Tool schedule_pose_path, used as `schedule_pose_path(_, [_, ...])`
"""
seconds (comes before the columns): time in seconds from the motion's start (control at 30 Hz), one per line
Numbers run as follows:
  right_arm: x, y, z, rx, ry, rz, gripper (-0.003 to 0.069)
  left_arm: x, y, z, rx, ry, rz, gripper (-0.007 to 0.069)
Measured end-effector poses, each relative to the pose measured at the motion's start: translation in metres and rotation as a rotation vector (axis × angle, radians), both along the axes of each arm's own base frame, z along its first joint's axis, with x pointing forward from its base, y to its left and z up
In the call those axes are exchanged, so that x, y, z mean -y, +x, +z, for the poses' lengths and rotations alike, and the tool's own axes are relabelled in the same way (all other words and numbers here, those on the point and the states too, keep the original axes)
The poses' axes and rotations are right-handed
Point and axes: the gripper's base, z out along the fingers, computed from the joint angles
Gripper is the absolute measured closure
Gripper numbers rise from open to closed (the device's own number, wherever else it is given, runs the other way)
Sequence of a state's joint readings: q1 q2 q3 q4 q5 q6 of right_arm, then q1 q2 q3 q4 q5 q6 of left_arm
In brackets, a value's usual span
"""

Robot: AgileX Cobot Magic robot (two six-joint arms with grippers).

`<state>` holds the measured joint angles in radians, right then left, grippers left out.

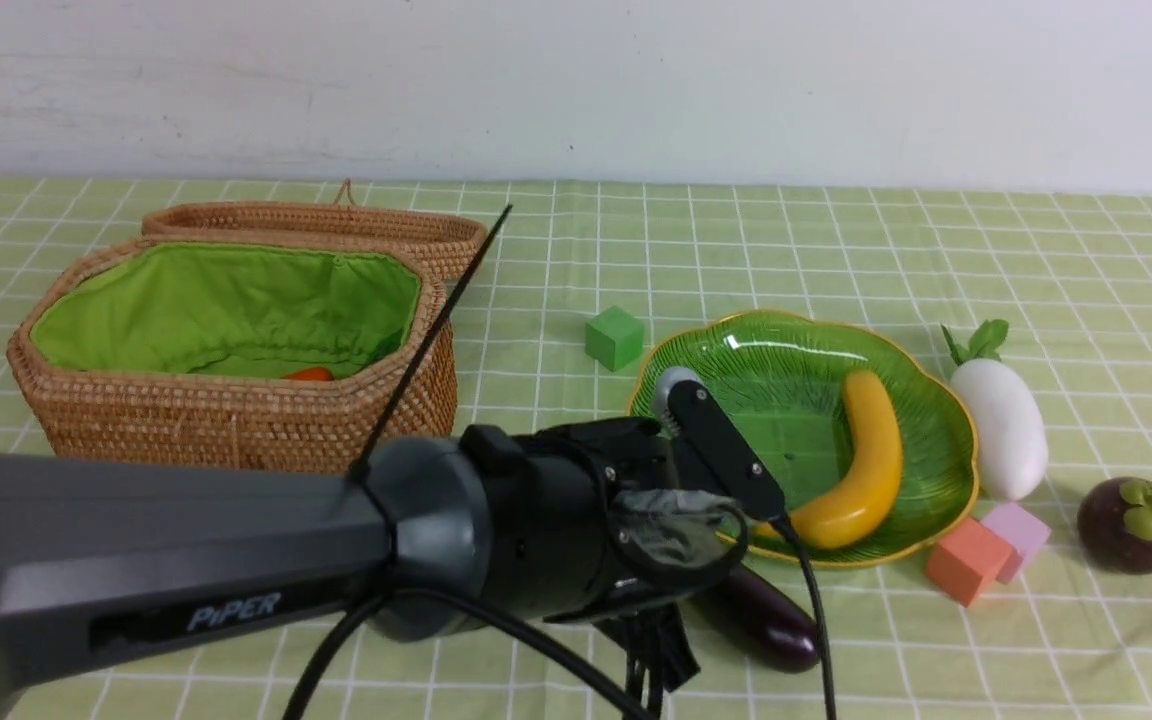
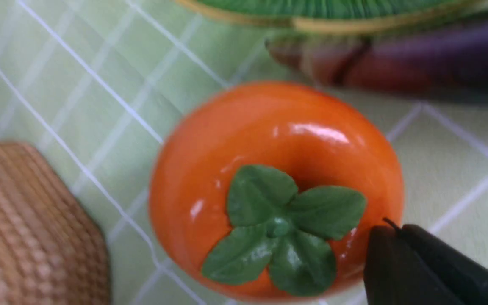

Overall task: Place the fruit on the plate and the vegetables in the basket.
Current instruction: Grab a tomato with your left arm and place it on the plate on the right.

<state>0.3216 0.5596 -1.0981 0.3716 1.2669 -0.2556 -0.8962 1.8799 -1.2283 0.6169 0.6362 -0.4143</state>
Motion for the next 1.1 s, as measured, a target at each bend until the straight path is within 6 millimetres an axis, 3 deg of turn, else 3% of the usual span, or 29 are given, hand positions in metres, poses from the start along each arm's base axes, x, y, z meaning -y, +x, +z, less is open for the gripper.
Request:
schedule_pose_path(0.17, [0.000,0.000,0.000,0.000,0.000,0.000,0.0475,-0.004,-0.006,0.016,-0.043,-0.037,0.025,0.0638])
schedule_pose_path(0.33, [0.000,0.000,0.000,0.000,0.000,0.000,0.0475,-0.006,-0.011,0.051,-0.067,-0.069,0.042,0.0638])
schedule_pose_path(0.5, [0.000,0.000,0.000,0.000,0.000,0.000,0.0475,-0.008,-0.008,0.070,-0.148,-0.075,0.067,0.0629])
schedule_pose_path(0.7, [0.000,0.000,0.000,0.000,-0.001,0.000,0.0476,-0.035,0.028,0.102,-0.330,-0.304,0.133,0.0610])
schedule_pose_path(0.8, [0.000,0.000,0.000,0.000,-0.001,0.000,0.0476,-0.052,0.045,0.107,-0.335,-0.378,0.177,0.0557])
schedule_pose_path(0.87, [0.000,0.000,0.000,0.000,-0.001,0.000,0.0476,-0.060,0.053,0.104,-0.330,-0.383,0.201,0.0477])
schedule_pose_path(0.93, [0.000,0.000,0.000,0.000,-0.001,0.000,0.0475,-0.061,0.057,0.100,-0.331,-0.373,0.208,0.0414])
schedule_pose_path(0.97, [0.000,0.000,0.000,0.000,-0.001,0.000,0.0475,-0.060,0.061,0.092,-0.326,-0.357,0.208,0.0330])
schedule_pose_path(1.0, [0.000,0.000,0.000,0.000,-0.001,0.000,0.0475,-0.060,0.062,0.091,-0.326,-0.354,0.208,0.0330])
schedule_pose_path(1.07, [0.000,0.000,0.000,0.000,-0.001,0.000,0.0475,-0.056,0.071,0.078,-0.302,-0.355,0.213,0.0224])
schedule_pose_path(1.1, [0.000,0.000,0.000,0.000,-0.001,0.000,0.0474,-0.055,0.072,0.077,-0.301,-0.356,0.214,0.0218])
